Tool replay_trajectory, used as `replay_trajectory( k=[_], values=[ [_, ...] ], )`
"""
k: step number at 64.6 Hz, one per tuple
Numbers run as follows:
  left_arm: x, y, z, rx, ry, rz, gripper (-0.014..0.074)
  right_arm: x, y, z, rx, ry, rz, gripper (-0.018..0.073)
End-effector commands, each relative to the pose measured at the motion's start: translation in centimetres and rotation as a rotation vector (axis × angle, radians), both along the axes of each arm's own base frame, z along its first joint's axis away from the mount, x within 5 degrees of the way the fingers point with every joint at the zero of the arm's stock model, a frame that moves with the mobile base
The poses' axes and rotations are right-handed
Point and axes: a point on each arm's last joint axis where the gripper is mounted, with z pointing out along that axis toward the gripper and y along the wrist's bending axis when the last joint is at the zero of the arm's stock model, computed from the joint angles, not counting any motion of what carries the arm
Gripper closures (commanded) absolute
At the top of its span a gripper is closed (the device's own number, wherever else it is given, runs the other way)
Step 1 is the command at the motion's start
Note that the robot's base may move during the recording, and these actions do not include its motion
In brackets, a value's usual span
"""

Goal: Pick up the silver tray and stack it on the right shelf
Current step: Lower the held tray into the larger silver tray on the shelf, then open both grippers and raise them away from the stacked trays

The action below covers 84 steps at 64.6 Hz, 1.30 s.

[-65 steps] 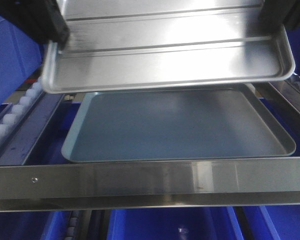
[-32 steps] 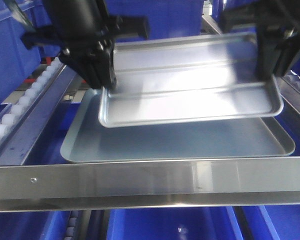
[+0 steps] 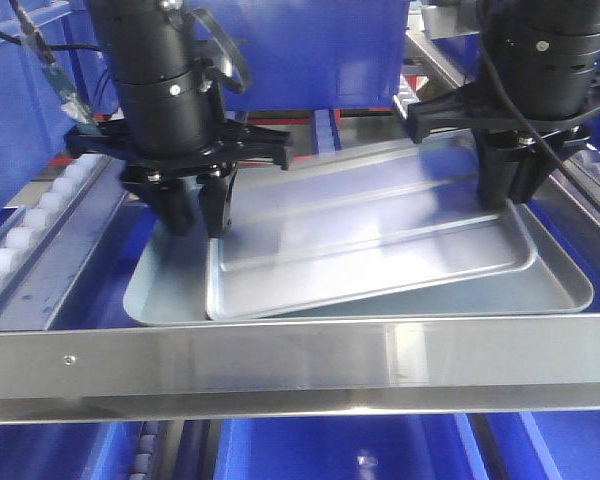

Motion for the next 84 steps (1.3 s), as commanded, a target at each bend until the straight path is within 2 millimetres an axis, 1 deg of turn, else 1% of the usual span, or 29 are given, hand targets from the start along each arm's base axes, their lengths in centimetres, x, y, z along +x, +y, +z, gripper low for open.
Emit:
replay_trajectory(
  k=[1, 2, 3, 6, 10, 13, 20, 23, 27, 35, 37, 39, 42, 45, 51, 52, 57, 58, 60, 61, 62, 64, 65, 66, 67, 68, 71, 80, 84],
  values=[
    [0.1, 0.3, 3.1, -0.040, -0.095, -0.011, 0.0225, 0.3, -0.2, 2.8, -0.002, -0.113, 0.032, 0.0338],
    [0.2, 0.3, 3.1, -0.041, -0.096, -0.011, 0.0211, 0.3, -0.2, 2.7, -0.002, -0.112, 0.032, 0.0321],
    [0.2, 0.3, 3.1, -0.041, -0.097, -0.011, 0.0200, 0.3, -0.2, 2.7, -0.003, -0.111, 0.031, 0.0268],
    [0.2, 0.3, 3.2, -0.043, -0.099, -0.011, 0.0178, 0.3, -0.2, 2.7, -0.004, -0.109, 0.030, 0.0151],
    [0.2, 0.3, 3.4, -0.044, -0.101, -0.009, 0.0183, 0.2, -0.3, 2.7, -0.009, -0.099, 0.027, -0.0017],
    [0.3, 0.2, 3.7, -0.046, -0.105, -0.008, 0.0183, 0.2, -0.3, 2.7, -0.012, -0.095, 0.026, -0.0088],
    [0.4, 0.2, 4.7, -0.055, -0.119, -0.004, 0.0183, 0.0, -0.5, 2.8, -0.018, -0.084, 0.020, -0.0055],
    [0.4, 0.2, 5.1, -0.058, -0.124, -0.003, 0.0183, -0.2, -0.5, 3.0, -0.020, -0.082, 0.018, -0.0053],
    [0.1, 0.3, 6.1, -0.072, -0.140, -0.002, 0.0185, -0.4, -0.7, 3.4, -0.021, -0.083, 0.014, -0.0053],
    [-1.0, 1.1, 8.7, -0.101, -0.177, 0.001, 0.0218, -1.5, -1.2, 5.4, -0.007, -0.123, 0.007, -0.0052],
    [-1.3, 1.2, 9.2, -0.105, -0.190, -0.002, 0.0237, -1.8, -1.3, 5.8, -0.004, -0.133, 0.009, -0.0048],
    [-2.1, 1.5, 10.4, -0.111, -0.225, -0.016, 0.0279, -2.3, -1.6, 6.8, -0.002, -0.156, 0.019, -0.0019],
    [-2.9, 1.8, 11.5, -0.121, -0.265, -0.030, 0.0320, -3.0, -1.9, 7.7, 0.001, -0.180, 0.025, 0.0037],
    [-3.8, 2.2, 12.2, -0.128, -0.293, -0.045, 0.0374, -3.6, -2.1, 8.3, 0.004, -0.194, 0.027, 0.0105],
    [-5.8, 3.2, 13.4, -0.161, -0.344, -0.067, 0.0486, -5.2, -2.8, 9.6, 0.012, -0.224, 0.027, 0.0306],
    [-6.1, 3.4, 13.5, -0.164, -0.348, -0.069, 0.0514, -5.6, -3.0, 9.8, 0.015, -0.230, 0.026, 0.0351],
    [-7.8, 4.6, 13.3, -0.178, -0.362, -0.080, 0.0617, -6.9, -3.6, 10.1, 0.022, -0.247, 0.026, 0.0508],
    [-8.1, 4.8, 13.3, -0.182, -0.366, -0.082, 0.0636, -7.2, -3.7, 10.2, 0.023, -0.250, 0.027, 0.0519],
    [-8.8, 5.3, 13.4, -0.197, -0.385, -0.087, 0.0673, -7.9, -4.0, 10.4, 0.030, -0.265, 0.028, 0.0509],
    [-9.1, 5.5, 13.0, -0.197, -0.383, -0.090, 0.0700, -8.4, -4.2, 10.4, 0.032, -0.272, 0.029, 0.0503],
    [-9.5, 5.8, 13.2, -0.210, -0.399, -0.094, 0.0706, -8.7, -4.3, 10.4, 0.034, -0.276, 0.030, 0.0502],
    [-10.1, 6.3, 12.7, -0.212, -0.406, -0.102, 0.0693, -9.3, -4.6, 10.2, 0.036, -0.280, 0.033, 0.0503],
    [-10.5, 6.6, 12.9, -0.225, -0.425, -0.107, 0.0692, -9.8, -4.7, 10.4, 0.042, -0.295, 0.035, 0.0503],
    [-10.9, 6.8, 12.4, -0.223, -0.425, -0.112, 0.0692, -10.2, -4.9, 10.3, 0.046, -0.304, 0.038, 0.0503],
    [-11.2, 7.1, 12.6, -0.232, -0.447, -0.119, 0.0694, -10.5, -5.0, 10.2, 0.048, -0.309, 0.040, 0.0503],
    [-11.5, 7.4, 12.1, -0.229, -0.448, -0.124, 0.0695, -10.9, -5.2, 10.0, 0.048, -0.310, 0.043, 0.0503],
    [-12.3, 8.0, 11.6, -0.237, -0.477, -0.142, 0.0697, -11.8, -5.5, 9.7, 0.054, -0.331, 0.055, 0.0503],
    [-15.3, 9.7, 9.5, -0.311, -0.574, -0.205, 0.0697, -15.3, -6.8, 8.8, 0.085, -0.433, 0.099, 0.0503],
    [-16.6, 10.5, 8.9, -0.350, -0.613, -0.222, 0.0697, -16.7, -7.3, 8.1, 0.100, -0.469, 0.111, 0.0503]
  ],
)
